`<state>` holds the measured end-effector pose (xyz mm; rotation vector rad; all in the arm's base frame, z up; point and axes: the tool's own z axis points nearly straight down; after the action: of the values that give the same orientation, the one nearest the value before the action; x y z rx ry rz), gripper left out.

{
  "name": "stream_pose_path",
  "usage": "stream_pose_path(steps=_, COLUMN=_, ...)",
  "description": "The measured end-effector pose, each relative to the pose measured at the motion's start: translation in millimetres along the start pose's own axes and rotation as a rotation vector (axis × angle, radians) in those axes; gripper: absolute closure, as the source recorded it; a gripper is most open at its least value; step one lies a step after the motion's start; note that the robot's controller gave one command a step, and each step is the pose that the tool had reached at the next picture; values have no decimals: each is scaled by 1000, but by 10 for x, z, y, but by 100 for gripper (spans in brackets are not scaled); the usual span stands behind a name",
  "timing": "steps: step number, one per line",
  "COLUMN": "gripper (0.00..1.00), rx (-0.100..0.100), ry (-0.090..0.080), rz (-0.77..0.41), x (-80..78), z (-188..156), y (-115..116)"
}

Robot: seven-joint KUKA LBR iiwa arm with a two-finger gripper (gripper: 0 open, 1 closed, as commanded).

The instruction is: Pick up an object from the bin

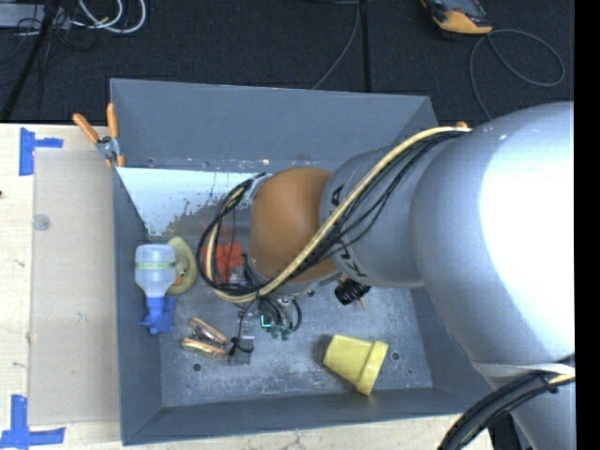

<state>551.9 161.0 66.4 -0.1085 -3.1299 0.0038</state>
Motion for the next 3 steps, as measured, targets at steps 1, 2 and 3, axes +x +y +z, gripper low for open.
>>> stream_pose_path(steps=1, gripper=100, rx=-2, ry=-1, rz=-207, x=695, z=-26, y=739)
stream_pose_path(steps=2, gripper=100, rx=-2, ry=-1, rz=-206, x=694, z=-26, y=738)
stream_pose_path(steps=3, gripper=100, rx=-1, ry=1, rz=-180, x=737, z=-592, y=733)
